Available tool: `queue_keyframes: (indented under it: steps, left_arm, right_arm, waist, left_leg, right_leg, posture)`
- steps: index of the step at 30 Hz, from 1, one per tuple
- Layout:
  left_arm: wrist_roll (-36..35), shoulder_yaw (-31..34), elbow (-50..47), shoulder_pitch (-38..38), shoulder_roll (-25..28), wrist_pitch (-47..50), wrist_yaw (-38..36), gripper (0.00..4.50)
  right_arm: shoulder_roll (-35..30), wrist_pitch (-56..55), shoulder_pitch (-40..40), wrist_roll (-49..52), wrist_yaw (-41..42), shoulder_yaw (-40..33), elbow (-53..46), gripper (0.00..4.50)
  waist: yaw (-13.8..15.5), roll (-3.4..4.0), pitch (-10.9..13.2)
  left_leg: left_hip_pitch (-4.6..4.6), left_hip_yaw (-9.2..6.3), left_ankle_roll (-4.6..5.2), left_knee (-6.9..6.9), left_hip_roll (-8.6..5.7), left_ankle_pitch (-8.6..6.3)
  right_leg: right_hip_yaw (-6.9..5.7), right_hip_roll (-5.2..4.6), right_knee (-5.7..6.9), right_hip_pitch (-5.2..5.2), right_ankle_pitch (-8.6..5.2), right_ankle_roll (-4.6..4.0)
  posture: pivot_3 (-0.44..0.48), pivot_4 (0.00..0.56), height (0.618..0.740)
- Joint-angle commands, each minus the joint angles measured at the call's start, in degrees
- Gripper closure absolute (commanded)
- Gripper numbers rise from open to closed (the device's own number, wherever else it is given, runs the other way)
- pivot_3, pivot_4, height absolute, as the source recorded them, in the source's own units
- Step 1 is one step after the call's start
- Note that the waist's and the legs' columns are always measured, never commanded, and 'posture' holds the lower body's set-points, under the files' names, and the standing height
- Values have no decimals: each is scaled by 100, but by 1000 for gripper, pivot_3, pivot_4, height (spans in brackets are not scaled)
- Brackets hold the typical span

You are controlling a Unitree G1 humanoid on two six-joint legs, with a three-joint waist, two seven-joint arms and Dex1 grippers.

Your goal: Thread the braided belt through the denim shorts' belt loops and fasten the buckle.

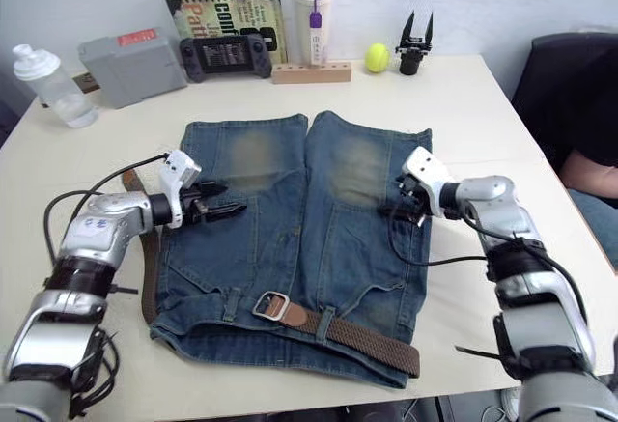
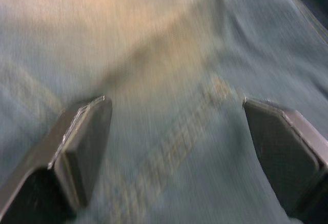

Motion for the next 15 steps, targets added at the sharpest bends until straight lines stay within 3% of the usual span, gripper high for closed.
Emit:
queue_keyframes:
  steps: [1,3,4,5,11,14,15]
  left_arm:
    - [616,-326,616,-121,-39,-370,73,30]
    - [724,-412,847,-135,-114,-297,-35,30]
    - [709,-377,918,-128,-159,-229,-40,437]
    - [706,-344,976,-128,-192,-193,-39,572]
    - [541,-270,385,190,-141,277,-422,2744]
    - [186,-7,-559,598,3,948,-626,4056]
    - [95,55,-860,722,40,1153,-661,4473]
  right_arm:
    - [54,382,12,-356,-57,157,572,0]
    - [77,998,8,-297,215,183,586,0]
    - [70,1245,46,-269,319,197,514,393]
    - [64,1412,76,-255,378,205,449,520]
    - [-156,1687,583,-188,876,326,-665,2886]
    - [-385,2037,926,-32,1350,417,-1760,4319]
    - [-427,2112,991,4,1408,407,-2010,4500]
  waist:
    - [2,-9,-12]
    - [6,-10,-33]
    - [9,-11,-49]
    - [15,-11,-61]
    - [20,-2,-151]
    - [19,1,-158]
    - [18,1,-157]
  left_leg:
    - [1,0,0,0,0,0]
    - [15,0,0,4,0,0]
    - [22,1,1,4,-1,-1]
    - [30,0,1,4,-1,-2]
    - [63,-28,-13,-1,4,-48]
    - [62,-21,3,-1,1,-64]
    - [62,-20,6,0,1,-69]
  right_leg:
    - [1,0,2,1,0,0]
    - [4,-3,5,13,0,0]
    - [5,-5,7,18,0,0]
    - [6,-6,6,27,0,0]
    - [-2,-9,-33,88,-5,-5]
    - [-1,-13,-44,90,-6,-3]
    - [0,-13,-46,91,-7,-1]
  posture:
    - [0,150,709]
    - [0,150,709]
    - [0,150,709]
    - [0,150,709]
    - [0,150,709]
    - [0,150,709]
    - [0,150,709]
